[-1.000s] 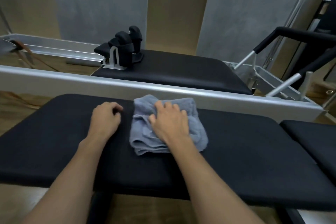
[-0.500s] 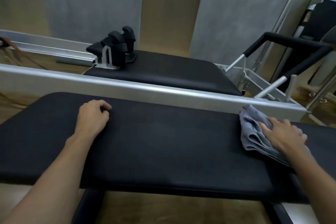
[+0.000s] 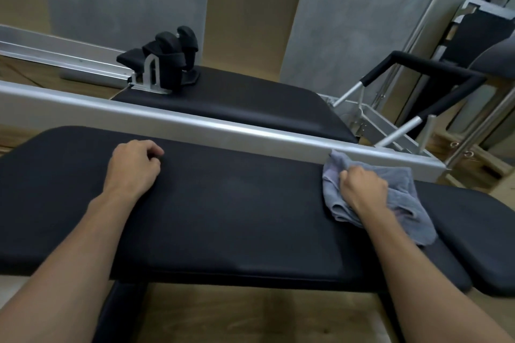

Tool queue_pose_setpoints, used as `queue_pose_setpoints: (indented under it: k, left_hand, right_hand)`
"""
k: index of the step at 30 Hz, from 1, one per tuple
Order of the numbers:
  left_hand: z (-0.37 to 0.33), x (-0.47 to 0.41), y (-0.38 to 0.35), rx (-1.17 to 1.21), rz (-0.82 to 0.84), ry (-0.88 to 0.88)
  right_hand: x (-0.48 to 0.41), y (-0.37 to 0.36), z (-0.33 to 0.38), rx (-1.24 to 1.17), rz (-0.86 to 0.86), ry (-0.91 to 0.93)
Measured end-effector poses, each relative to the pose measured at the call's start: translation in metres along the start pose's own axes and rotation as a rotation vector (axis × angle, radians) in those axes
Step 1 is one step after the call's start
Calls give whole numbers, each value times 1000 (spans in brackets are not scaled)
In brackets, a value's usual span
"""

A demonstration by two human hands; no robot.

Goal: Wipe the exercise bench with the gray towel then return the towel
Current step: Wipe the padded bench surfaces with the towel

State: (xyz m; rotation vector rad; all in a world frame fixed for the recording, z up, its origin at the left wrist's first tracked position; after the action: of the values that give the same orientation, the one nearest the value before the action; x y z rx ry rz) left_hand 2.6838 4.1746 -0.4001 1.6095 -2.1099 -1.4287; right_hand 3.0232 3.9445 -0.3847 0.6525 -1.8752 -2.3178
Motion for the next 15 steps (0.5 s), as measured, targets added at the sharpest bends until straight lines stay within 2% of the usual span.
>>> queue_pose_setpoints:
  k: [7,15]
  left_hand:
    - [-6,1,3,25,-1,9]
    - [-2,4,24,353,-144,121]
  right_hand:
    - [47,5,68,-9,-11,197]
    - [137,9,200,-98,20,532]
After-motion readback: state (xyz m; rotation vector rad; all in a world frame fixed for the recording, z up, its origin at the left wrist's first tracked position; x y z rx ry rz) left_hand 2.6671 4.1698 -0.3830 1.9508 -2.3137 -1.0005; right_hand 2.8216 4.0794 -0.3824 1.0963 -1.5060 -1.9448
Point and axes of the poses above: each hand's wrist, its own x-axis away from the middle knuckle, its own y-axis out of the back of the hand, z = x × y, the point moved 1 cm from there along -x, towards the middle knuckle, and after that the axes turned 13 degrees about -y, right-handed, at the moved point
